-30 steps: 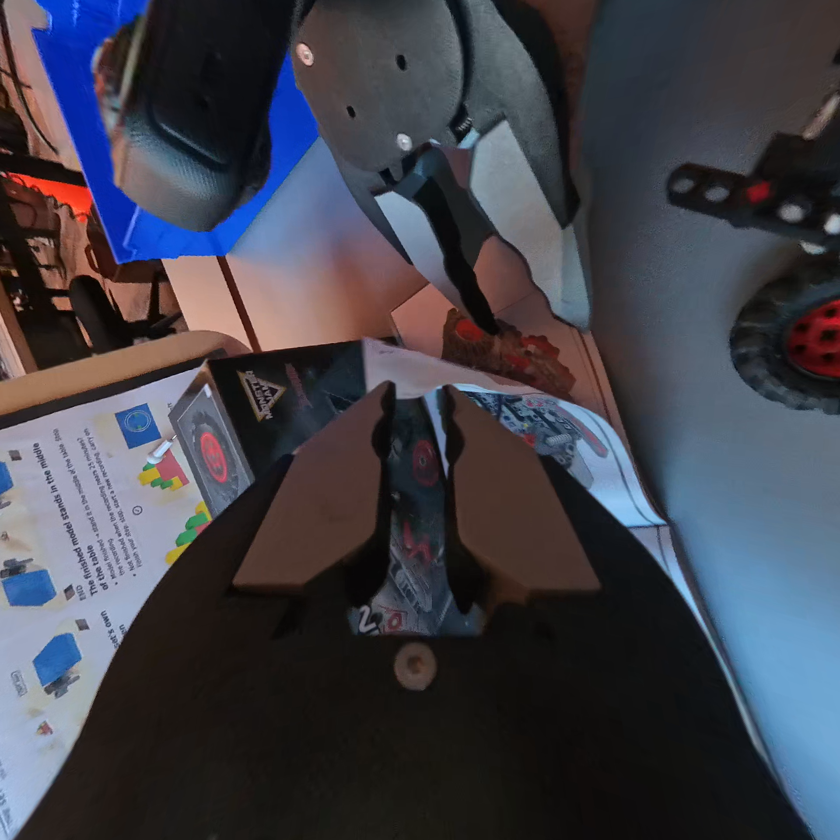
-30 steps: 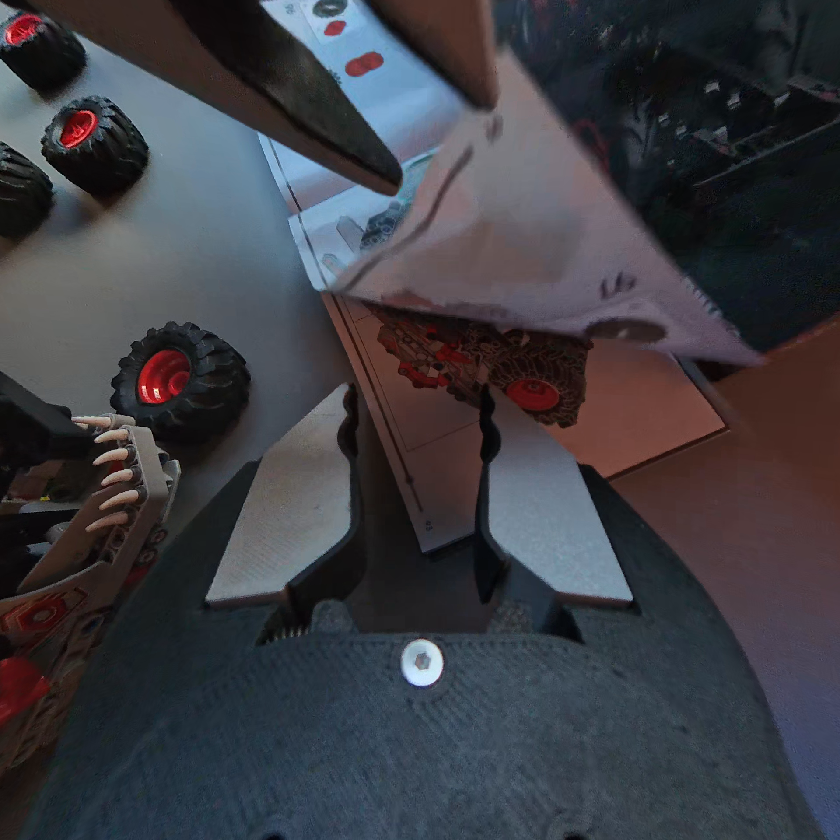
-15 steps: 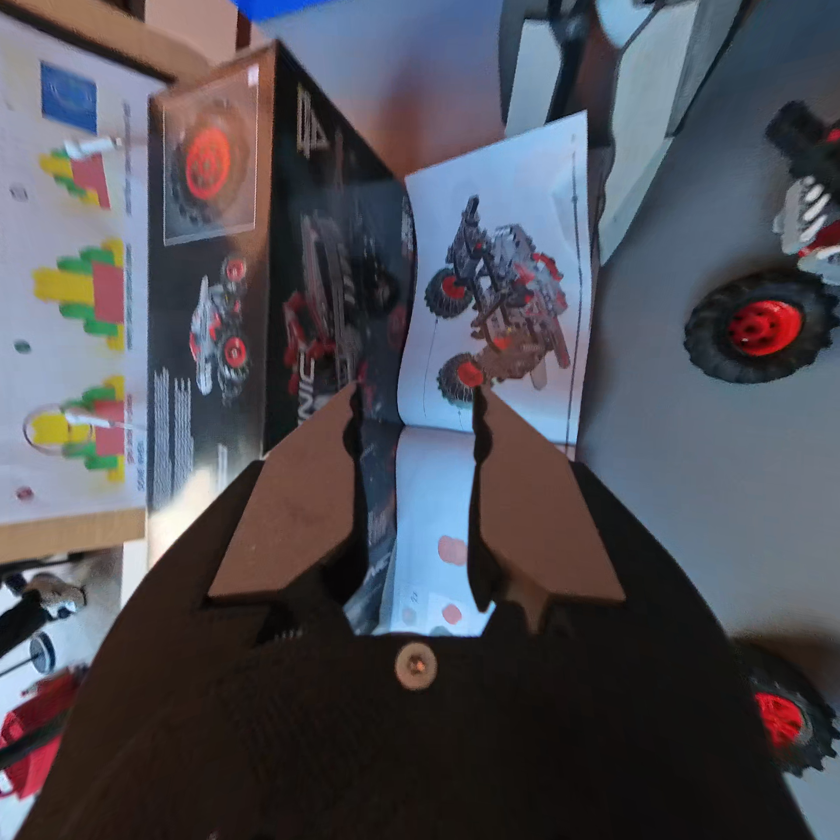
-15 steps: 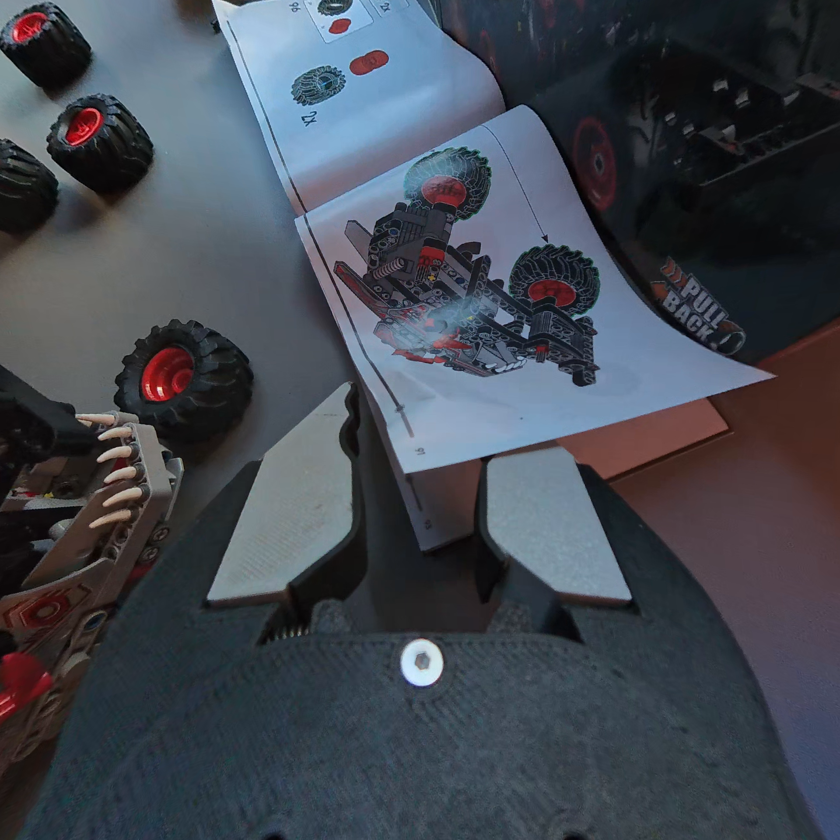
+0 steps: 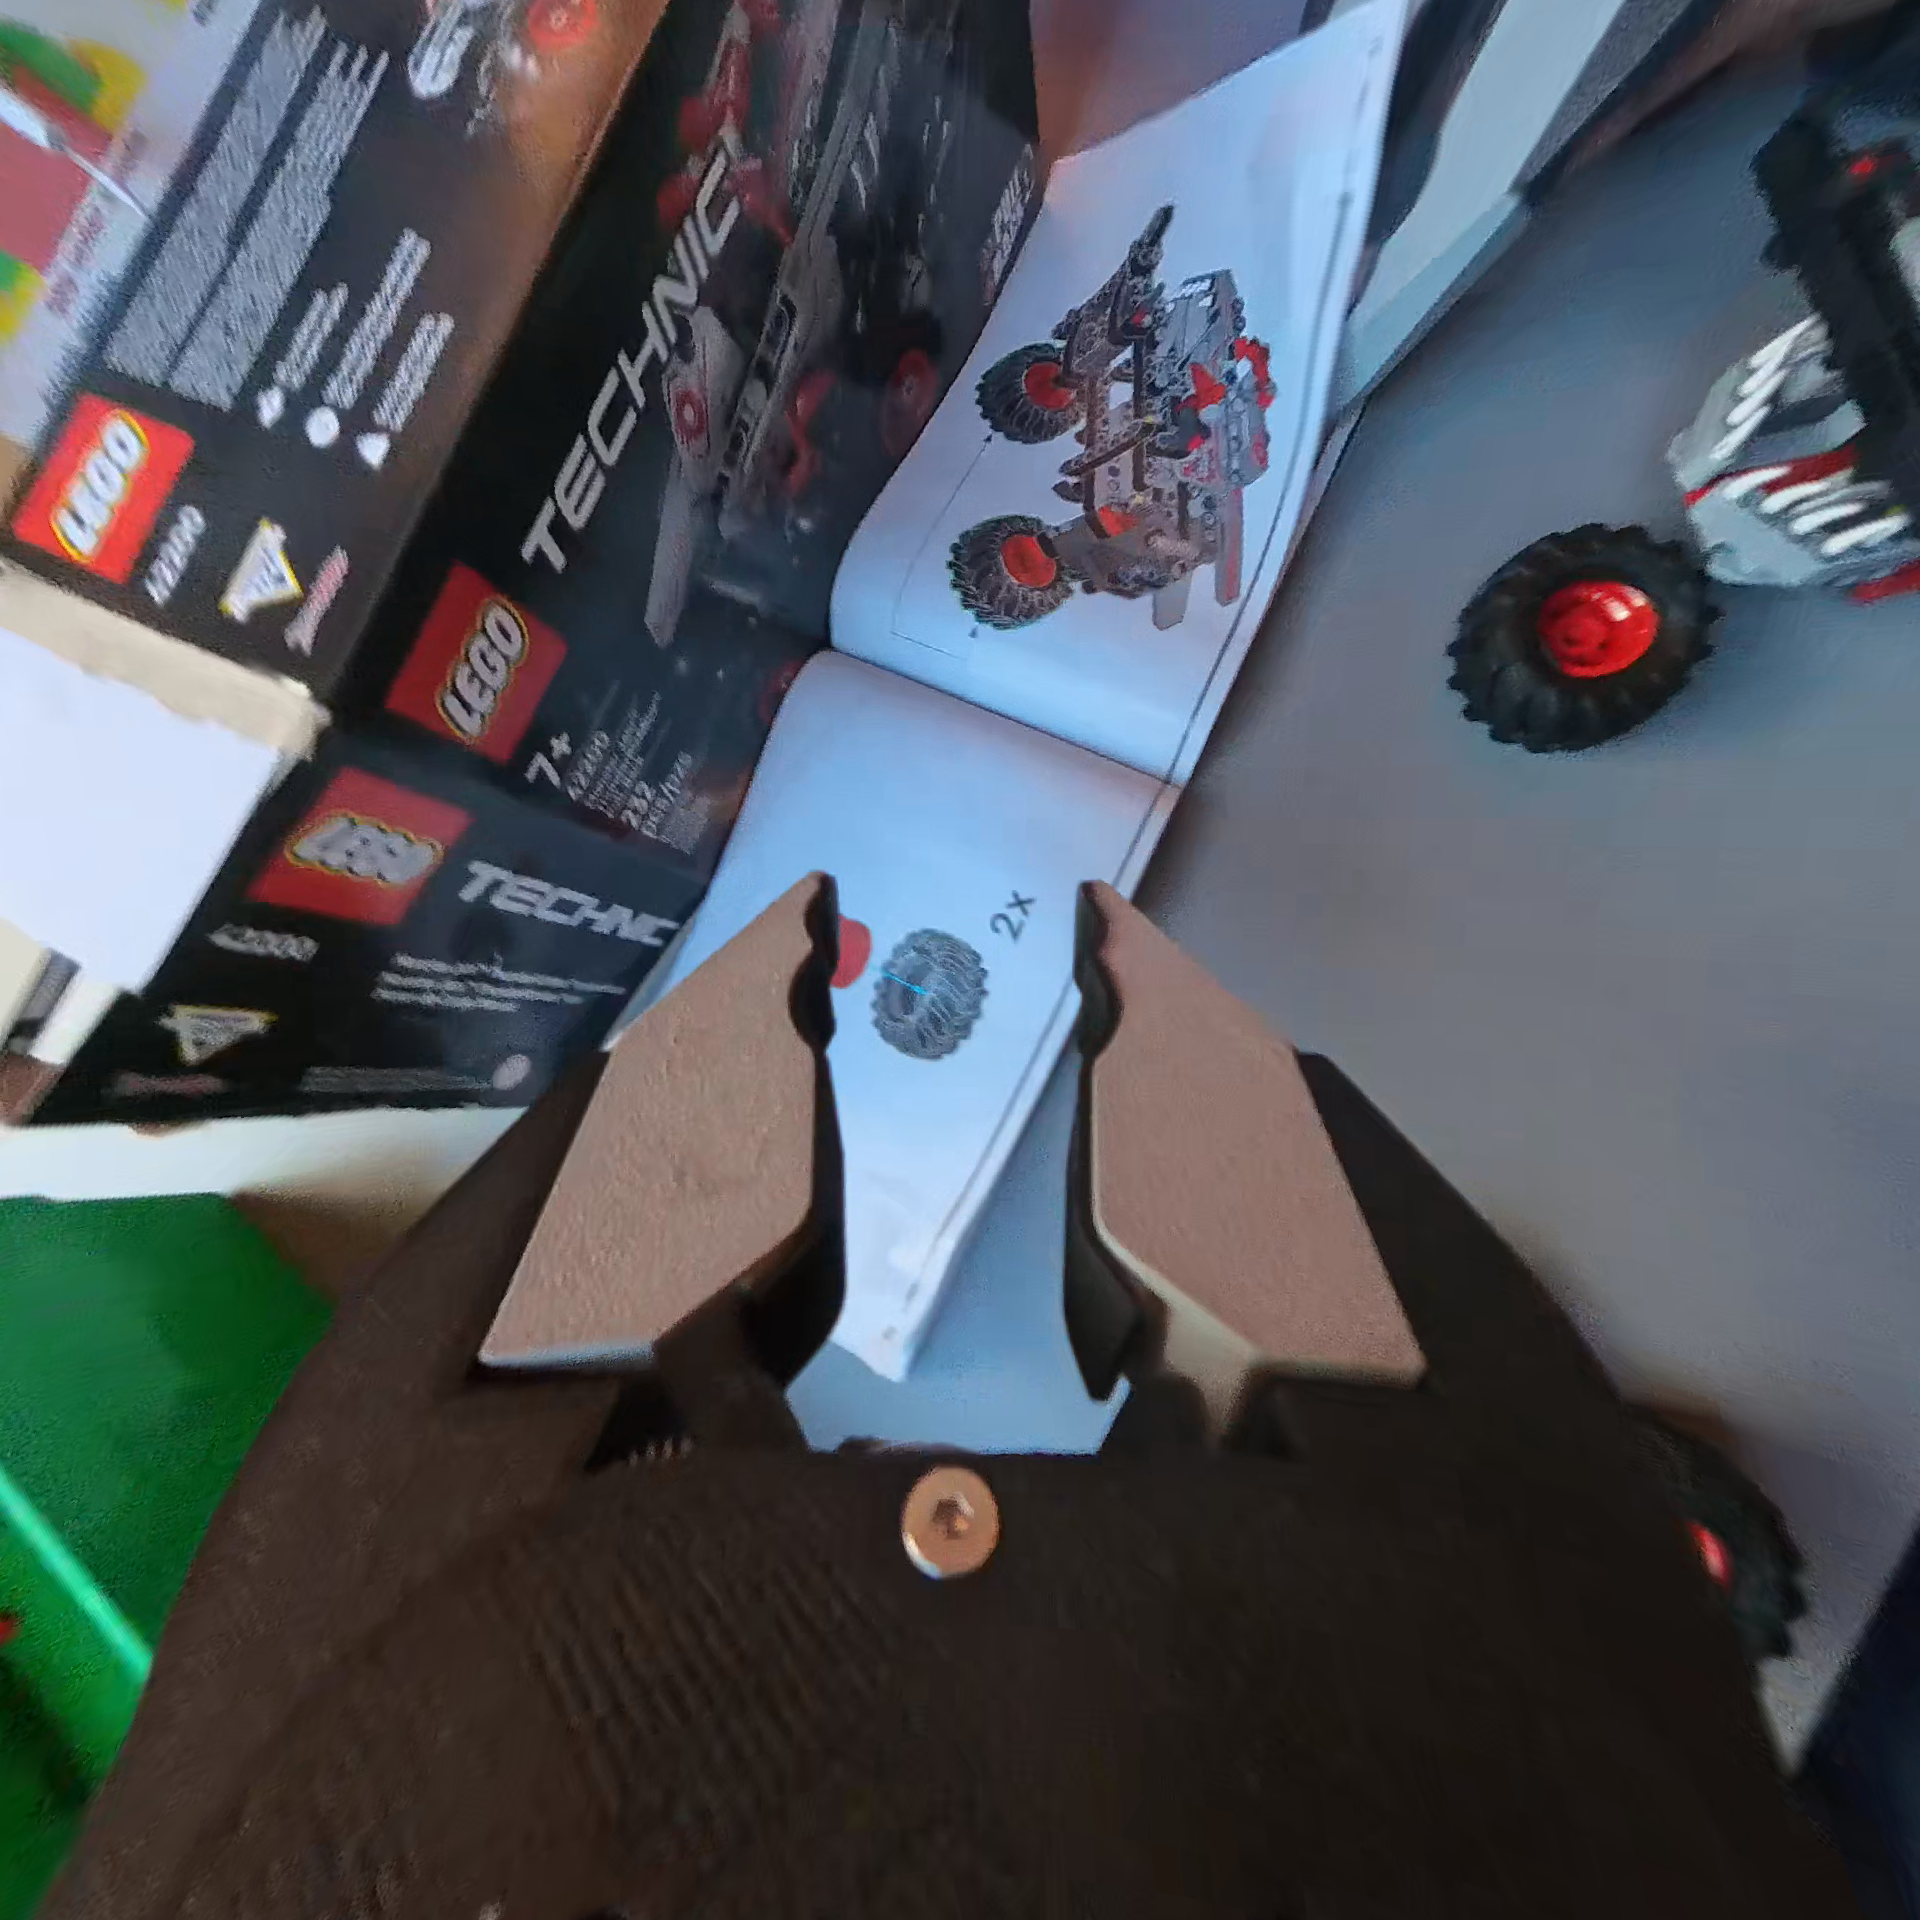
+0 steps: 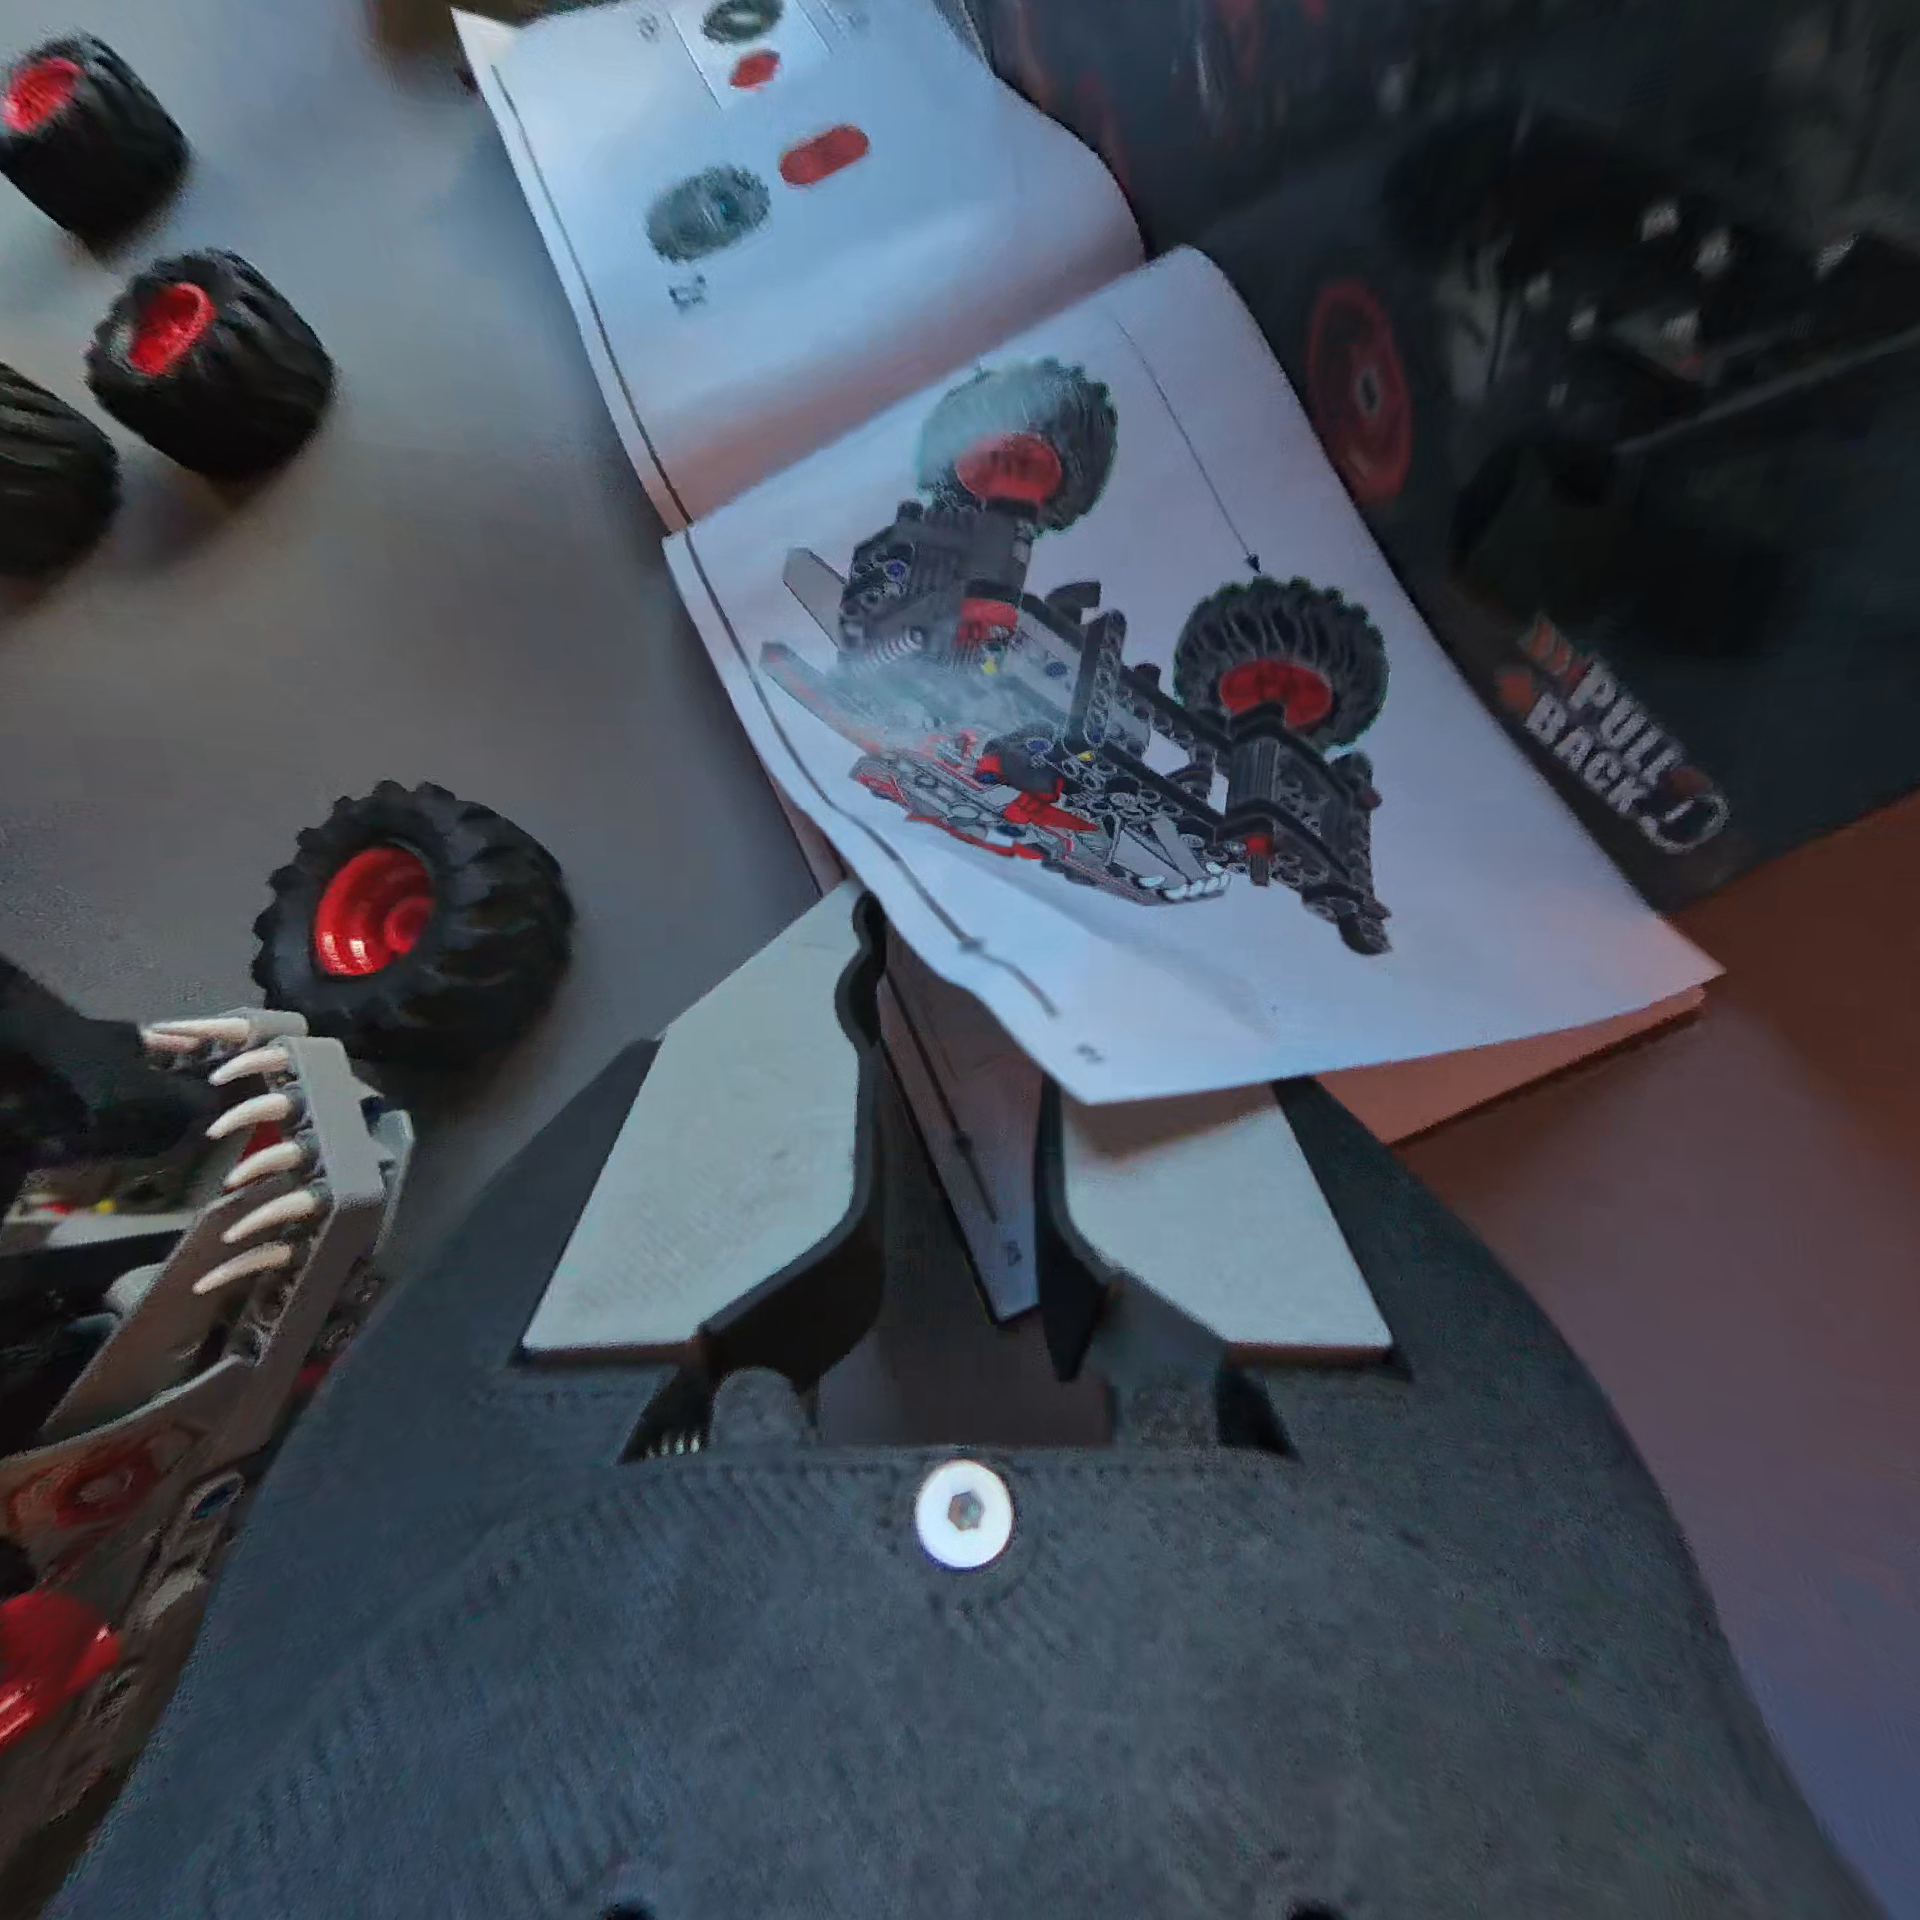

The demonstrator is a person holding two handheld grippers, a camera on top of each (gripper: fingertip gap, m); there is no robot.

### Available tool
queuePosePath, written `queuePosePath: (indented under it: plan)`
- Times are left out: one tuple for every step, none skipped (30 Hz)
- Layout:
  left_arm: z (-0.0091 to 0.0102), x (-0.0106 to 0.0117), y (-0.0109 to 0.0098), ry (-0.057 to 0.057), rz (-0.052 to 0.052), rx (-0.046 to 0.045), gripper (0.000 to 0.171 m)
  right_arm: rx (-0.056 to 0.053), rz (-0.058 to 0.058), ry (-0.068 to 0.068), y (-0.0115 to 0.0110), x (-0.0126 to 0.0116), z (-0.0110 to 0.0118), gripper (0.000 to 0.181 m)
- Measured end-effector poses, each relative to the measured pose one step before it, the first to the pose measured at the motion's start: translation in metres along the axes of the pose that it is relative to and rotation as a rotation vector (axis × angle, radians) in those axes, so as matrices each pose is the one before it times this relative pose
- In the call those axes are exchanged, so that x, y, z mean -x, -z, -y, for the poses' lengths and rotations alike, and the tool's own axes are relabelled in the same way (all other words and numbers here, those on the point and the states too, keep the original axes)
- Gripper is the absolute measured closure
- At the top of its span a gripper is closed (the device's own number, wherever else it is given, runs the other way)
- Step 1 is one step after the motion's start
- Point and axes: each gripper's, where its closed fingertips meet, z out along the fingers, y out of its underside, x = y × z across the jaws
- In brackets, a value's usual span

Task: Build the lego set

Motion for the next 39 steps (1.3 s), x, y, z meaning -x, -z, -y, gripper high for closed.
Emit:
queuePosePath:
  plan:
    - [-0.00146,-0.00235,0.00102,0.0299,-0.0174,-0.01081,0.128,-0.0208,-0.0014,0.0095,0.00032,0.00020,0.00451,0.160]
    - [0.00085,-0.00228,-0.00053,0.0208,-0.0117,-0.01137,0.128,-0.0298,-0.0138,0.0191,0.00113,-0.00072,0.00576,0.164]
    - [0.00364,-0.00332,-0.00259,0.0163,-0.0105,-0.01793,0.126,-0.0281,-0.0166,0.0197,0.00113,-0.00088,0.00593,0.169]
    - [0.00574,-0.00727,-0.00534,0.0129,-0.0231,-0.02087,0.123,-0.0252,-0.0116,0.0152,0.00074,-0.00059,0.00592,0.169]
    - [0.00620,-0.01092,-0.00845,0.0032,-0.0349,-0.01428,0.118,-0.0228,-0.0012,0.0084,-0.00014,0.00033,0.00598,0.168]
    - [0.00530,-0.01020,-0.01114,-0.0117,-0.0228,-0.00064,0.115,-0.0188,0.0095,0.0018,-0.00089,0.00148,0.00559,0.168]
    - [0.00492,-0.00679,-0.01286,-0.0281,0.0018,0.00840,0.113,-0.0138,0.0130,-0.0018,-0.00146,0.00148,0.00483,0.168]
    - [0.00511,-0.00488,-0.01320,-0.0368,0.0128,0.01046,0.112,-0.0074,0.0098,-0.0004,-0.00178,0.00105,0.00376,0.168]
    - [0.00547,-0.00407,-0.01291,-0.0319,0.0105,0.01166,0.111,-0.0046,0.0060,0.0053,-0.00189,0.00059,0.00298,0.167]
    - [0.00580,-0.00330,-0.01229,-0.0210,0.0021,0.01034,0.111,-0.0044,0.0070,0.0099,-0.00187,0.00130,0.00220,0.167]
    - [0.00490,-0.00149,-0.01154,-0.0081,0.0014,0.01182,0.114,-0.0039,0.0127,0.0110,-0.00166,0.00248,0.00185,0.166]
    - [0.00261,-0.00113,-0.01062,-0.0013,-0.0059,0.01985,0.117,-0.0068,0.0118,0.0100,-0.00113,0.00264,0.00179,0.167]
    - [0.00058,-0.00099,-0.00922,0.0025,-0.0103,0.02627,0.120,-0.0074,0.0083,0.0091,-0.00059,0.00247,0.00162,0.168]
    - [-0.00183,0.00291,-0.00754,0.0038,0.0082,0.03155,0.129,-0.0050,0.0065,0.0101,-0.00021,0.00216,0.00128,0.169]
    - [-0.00243,0.00493,-0.00546,0.0048,0.0188,0.02364,0.145,-0.0056,0.0030,0.0108,0.00017,0.00156,0.00116,0.171]
    - [-0.00124,0.00184,-0.00304,0.0079,-0.0027,0.00268,0.165,-0.0071,0.0013,0.0089,0.00046,0.00103,0.00111,0.172]
    - [0.00062,0.00184,-0.00027,0.0251,-0.0040,-0.01768,0.171,-0.0009,0.0019,0.0052,0.00063,0.00067,0.00014,0.171]
    - [0.00082,0.00313,0.00229,0.0361,0.0034,-0.02464,0.171,0.0110,-0.0044,0.0021,0.00114,-0.00067,-0.00150,0.168]
    - [0.00082,0.00288,0.00462,0.0366,-0.0008,-0.02934,0.171,0.0176,-0.0113,0.0028,0.00194,-0.00187,-0.00235,0.163]
    - [0.00059,0.00428,0.00716,0.0405,0.0067,-0.03321,0.171,0.0206,-0.0158,0.0048,0.00315,-0.00245,-0.00276,0.158]
    - [-0.00061,0.00633,0.00928,0.0408,0.0192,-0.03295,0.171,0.0221,-0.0187,0.0047,0.00428,-0.00288,-0.00314,0.154]
    - [-0.00166,0.00870,0.01058,0.0432,0.0307,-0.03275,0.171,0.0232,-0.0189,0.0025,0.00493,-0.00294,-0.00347,0.150]
    - [-0.00261,0.00839,0.01140,0.0494,0.0231,-0.03110,0.171,0.0234,-0.0171,0.0012,0.00444,-0.00281,-0.00384,0.142]
    - [-0.00329,0.00788,0.01146,0.0575,0.0136,-0.03285,0.171,0.0246,-0.0139,0.0023,0.00337,-0.00237,-0.00475,0.133]
    - [-0.00449,0.00758,0.01158,0.0663,0.0075,-0.03080,0.171,0.0296,-0.0133,0.0053,0.00213,-0.00215,-0.00594,0.127]
    - [-0.00609,0.00667,0.01113,0.0701,-0.0004,-0.02519,0.171,0.0373,-0.0133,0.0101,0.00090,-0.00166,-0.00728,0.124]
    - [-0.00741,0.00721,0.01078,0.0731,0.0017,-0.01970,0.171,0.0437,-0.0192,0.0148,-0.00016,-0.00205,-0.00824,0.119]
    - [-0.00868,0.00622,0.01031,0.0661,-0.0017,-0.01426,0.162,0.0480,-0.0327,0.0174,-0.00079,-0.00376,-0.00869,0.113]
    - [-0.00899,0.00476,0.01019,0.0490,-0.0048,-0.00921,0.153,0.0462,-0.0346,0.0184,-0.00142,-0.00403,-0.00828,0.108]
    - [-0.00780,0.00555,0.01048,0.0309,0.0087,-0.01507,0.147,0.0374,-0.0204,0.0113,-0.00243,-0.00206,-0.00712,0.106]
    - [-0.00600,0.00661,0.01094,0.0144,0.0236,-0.01841,0.142,0.0245,-0.0009,-0.0036,-0.00278,-0.00005,-0.00509,0.104]
    - [-0.00319,0.00636,0.01119,0.0072,0.0292,-0.02117,0.136,-0.0133,0.0226,-0.0244,-0.00154,0.00201,0.00106,0.106]
    - [0.00059,0.00517,0.01136,-0.0010,0.0278,-0.02981,0.132,0.0002,0.0291,-0.0201,-0.00200,0.00279,-0.00098,0.108]
    - [0.00443,0.00351,0.01077,-0.0156,0.0279,-0.03678,0.132,-0.0085,0.0333,-0.0149,-0.00120,0.00321,0.00013,0.116]
    - [0.00731,0.00132,0.00918,-0.0317,0.0281,-0.03539,0.132,-0.0166,0.0078,-0.0060,-0.00077,0.00010,0.00107,0.116]
    - [0.00894,-0.00397,0.00617,-0.0435,0.0071,-0.02782,0.134,-0.0158,0.0012,0.0007,-0.00063,-0.00027,0.00091,0.116]
    - [0.00826,-0.01076,0.00229,-0.0483,-0.0256,-0.00871,0.135,-0.0108,0.0007,-0.0014,-0.00064,-0.00017,0.00079,0.117]
    - [0.00500,-0.01465,-0.00194,-0.0448,-0.0417,0.02421,0.135,-0.0073,0.0001,-0.0003,-0.00066,0.00003,0.00089,0.117]
    - [0.00189,-0.01632,-0.00562,-0.0425,-0.0459,0.05180,0.133,-0.0049,-0.0001,0.0006,-0.00064,0.00018,0.00071,0.117]
